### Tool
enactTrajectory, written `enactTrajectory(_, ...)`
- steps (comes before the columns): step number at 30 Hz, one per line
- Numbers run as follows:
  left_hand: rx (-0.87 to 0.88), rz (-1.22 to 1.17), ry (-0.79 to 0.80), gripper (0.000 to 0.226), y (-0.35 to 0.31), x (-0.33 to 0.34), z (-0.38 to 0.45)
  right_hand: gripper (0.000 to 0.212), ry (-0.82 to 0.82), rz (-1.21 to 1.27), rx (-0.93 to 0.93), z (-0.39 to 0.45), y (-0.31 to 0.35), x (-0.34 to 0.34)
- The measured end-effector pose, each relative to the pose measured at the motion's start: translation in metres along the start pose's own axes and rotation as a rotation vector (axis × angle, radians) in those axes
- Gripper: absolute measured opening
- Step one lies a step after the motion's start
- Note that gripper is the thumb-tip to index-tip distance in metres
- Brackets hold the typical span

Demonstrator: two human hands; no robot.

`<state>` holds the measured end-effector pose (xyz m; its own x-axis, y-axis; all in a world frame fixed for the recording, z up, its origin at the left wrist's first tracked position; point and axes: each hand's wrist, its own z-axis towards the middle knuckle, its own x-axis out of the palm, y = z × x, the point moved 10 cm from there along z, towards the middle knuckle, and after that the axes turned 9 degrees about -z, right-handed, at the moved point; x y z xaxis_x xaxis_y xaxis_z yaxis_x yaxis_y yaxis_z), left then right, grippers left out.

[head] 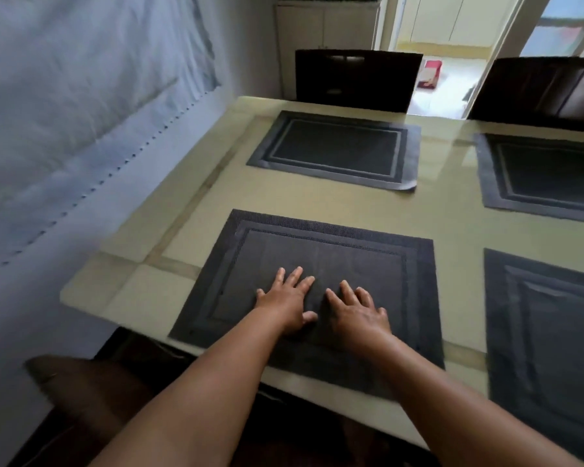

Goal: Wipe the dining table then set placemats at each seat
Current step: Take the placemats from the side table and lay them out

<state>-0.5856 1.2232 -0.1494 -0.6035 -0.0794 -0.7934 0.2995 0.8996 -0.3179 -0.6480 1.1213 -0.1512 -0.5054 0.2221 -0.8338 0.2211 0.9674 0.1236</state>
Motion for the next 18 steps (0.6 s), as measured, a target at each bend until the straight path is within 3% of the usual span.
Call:
enactTrajectory(5, 0.011, -0.008, -0.004, 0.075, 0.040, -0.019, 0.004, 0.060, -0.015, -0.010, 0.011, 0.018, 0.040, -0.003)
enactTrajectory(18, 0.067, 0.019, 0.012, 0.073, 0.067, -0.034, 0.022, 0.065, -0.028, -0.001, 0.051, 0.032, 0.065, -0.003)
